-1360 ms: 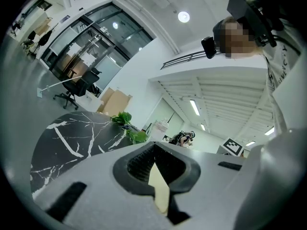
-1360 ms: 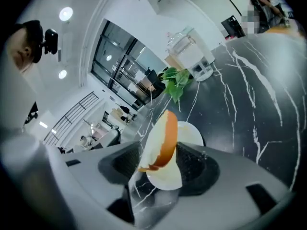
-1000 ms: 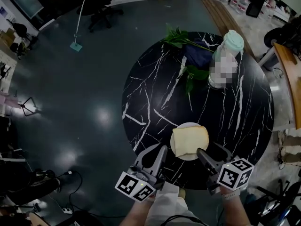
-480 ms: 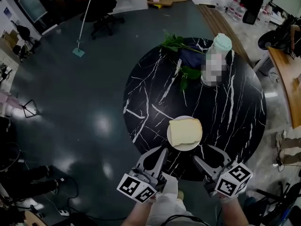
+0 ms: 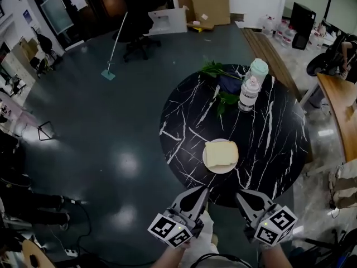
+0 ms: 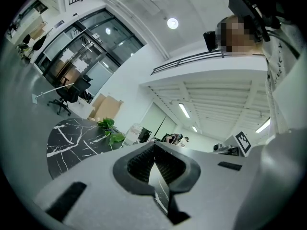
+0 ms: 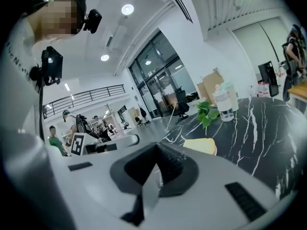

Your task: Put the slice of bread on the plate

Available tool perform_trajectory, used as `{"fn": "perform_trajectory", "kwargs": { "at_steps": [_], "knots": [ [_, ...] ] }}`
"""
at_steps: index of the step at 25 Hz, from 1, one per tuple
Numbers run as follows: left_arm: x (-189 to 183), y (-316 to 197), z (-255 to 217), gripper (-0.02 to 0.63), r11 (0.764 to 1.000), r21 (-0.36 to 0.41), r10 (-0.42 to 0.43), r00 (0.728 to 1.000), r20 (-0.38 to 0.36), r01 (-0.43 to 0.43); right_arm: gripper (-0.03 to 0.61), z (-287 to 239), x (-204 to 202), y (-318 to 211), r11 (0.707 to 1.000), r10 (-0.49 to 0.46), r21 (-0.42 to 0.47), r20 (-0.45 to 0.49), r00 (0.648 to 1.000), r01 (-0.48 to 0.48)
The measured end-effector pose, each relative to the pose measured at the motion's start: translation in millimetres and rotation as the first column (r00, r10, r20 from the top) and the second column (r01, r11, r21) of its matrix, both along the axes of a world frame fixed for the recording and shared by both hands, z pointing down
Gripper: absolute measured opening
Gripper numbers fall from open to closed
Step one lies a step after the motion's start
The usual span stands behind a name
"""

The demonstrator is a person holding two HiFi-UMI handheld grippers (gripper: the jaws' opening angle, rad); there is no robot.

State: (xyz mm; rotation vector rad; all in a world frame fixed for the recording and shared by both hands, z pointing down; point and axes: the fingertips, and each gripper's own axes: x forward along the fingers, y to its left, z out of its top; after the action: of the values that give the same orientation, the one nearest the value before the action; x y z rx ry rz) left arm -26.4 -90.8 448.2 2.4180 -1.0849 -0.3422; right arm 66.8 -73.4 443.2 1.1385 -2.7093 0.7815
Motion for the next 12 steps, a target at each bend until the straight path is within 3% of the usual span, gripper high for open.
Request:
{"fn": "perform_trajectory", "kwargs": {
  "at_steps": [12],
  "knots": [
    [-6, 56, -54, 0.006, 0.996, 0.076, -0.036, 0.999, 0.003, 0.036, 0.011, -50, -17, 61, 0.992, -0.069, 0.109, 0.035, 0.997, 0.065]
  ]
}}
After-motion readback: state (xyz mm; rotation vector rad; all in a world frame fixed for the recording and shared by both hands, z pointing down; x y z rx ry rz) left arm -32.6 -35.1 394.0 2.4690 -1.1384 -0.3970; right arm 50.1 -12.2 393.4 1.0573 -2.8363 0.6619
